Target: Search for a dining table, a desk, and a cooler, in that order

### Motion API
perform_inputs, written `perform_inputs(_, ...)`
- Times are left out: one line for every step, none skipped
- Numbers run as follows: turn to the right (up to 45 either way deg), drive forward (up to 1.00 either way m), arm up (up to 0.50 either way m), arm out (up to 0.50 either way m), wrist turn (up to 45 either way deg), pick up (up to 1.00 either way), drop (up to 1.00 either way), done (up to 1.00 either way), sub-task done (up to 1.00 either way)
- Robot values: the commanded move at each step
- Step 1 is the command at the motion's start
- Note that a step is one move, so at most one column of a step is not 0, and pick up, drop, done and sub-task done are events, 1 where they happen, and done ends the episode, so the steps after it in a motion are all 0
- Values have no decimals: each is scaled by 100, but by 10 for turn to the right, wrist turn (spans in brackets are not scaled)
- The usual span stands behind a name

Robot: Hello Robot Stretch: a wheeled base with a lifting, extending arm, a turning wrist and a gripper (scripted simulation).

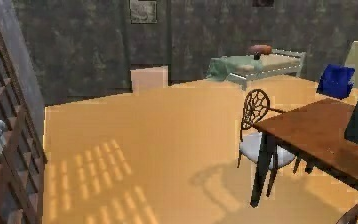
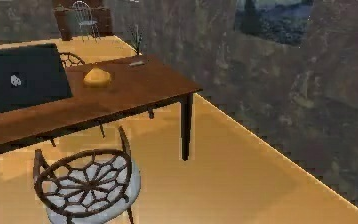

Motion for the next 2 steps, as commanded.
perform_inputs(0,50,0,0,0,0,0,0,0)
perform_inputs(450,0,0,0,0,0,0,0,0)
